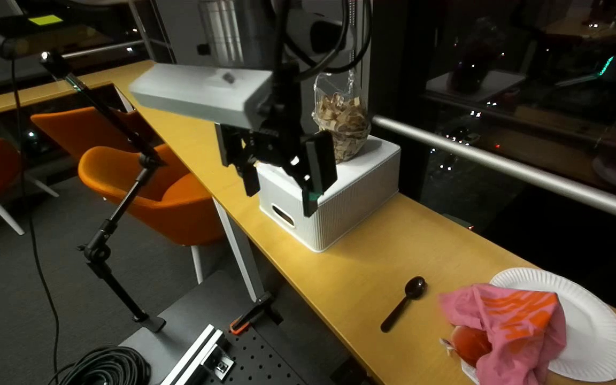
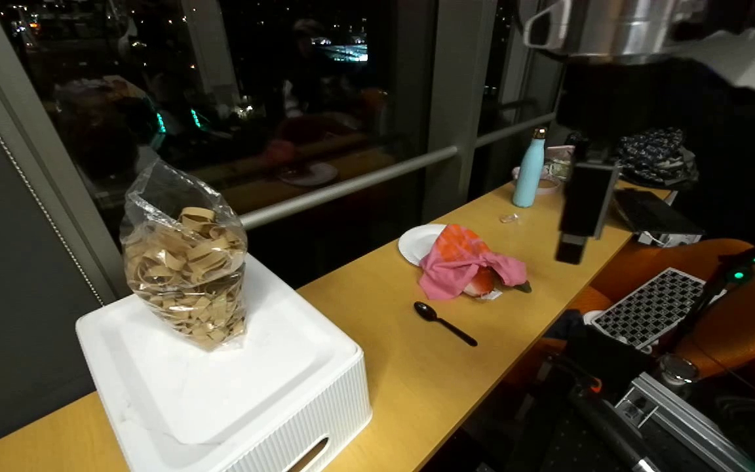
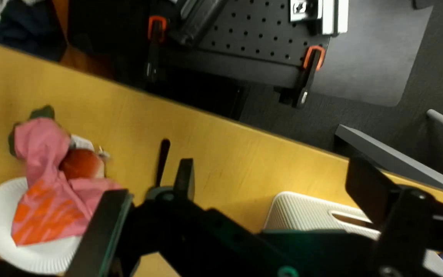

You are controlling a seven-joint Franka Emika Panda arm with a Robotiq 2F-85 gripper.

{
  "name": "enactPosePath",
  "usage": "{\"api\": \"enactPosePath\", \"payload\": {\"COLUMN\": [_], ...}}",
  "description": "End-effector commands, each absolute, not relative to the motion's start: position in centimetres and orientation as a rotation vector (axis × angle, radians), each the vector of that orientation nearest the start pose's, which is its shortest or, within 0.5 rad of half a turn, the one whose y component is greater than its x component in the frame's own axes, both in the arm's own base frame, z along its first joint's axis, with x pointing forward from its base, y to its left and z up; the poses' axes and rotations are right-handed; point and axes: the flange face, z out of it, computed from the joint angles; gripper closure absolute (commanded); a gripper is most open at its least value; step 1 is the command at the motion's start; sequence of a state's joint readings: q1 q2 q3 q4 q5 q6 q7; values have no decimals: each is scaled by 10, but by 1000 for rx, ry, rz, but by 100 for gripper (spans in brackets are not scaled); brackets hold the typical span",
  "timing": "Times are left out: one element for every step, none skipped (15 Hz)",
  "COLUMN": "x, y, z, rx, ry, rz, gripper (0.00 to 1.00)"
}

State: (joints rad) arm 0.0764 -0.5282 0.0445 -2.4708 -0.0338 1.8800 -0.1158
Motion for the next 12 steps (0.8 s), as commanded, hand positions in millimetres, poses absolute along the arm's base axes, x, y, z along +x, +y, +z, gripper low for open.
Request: {"api": "enactPosePath", "payload": {"x": [450, 466, 482, 500, 520, 537, 553, 569, 584, 601, 614, 622], "y": [98, 115, 130, 140, 145, 150, 157, 166, 171, 179, 187, 196], "z": [470, 474, 480, 486, 491, 498, 503, 507, 510, 507, 503, 498], "rx": [-3194, -3200, -3214, -3227, -3228, -3234, -3226, -3214, -3198, -3170, -3145, -3116], "ry": [-668, -737, -813, -877, -931, -977, -1027, -1071, -1105, -1141, -1172, -1202], "rz": [-10, -56, -114, -173, -215, -249, -289, -319, -336, -352, -363, -363], "gripper": [0, 0, 0, 0, 0, 0, 0, 0, 0, 0, 0, 0]}}
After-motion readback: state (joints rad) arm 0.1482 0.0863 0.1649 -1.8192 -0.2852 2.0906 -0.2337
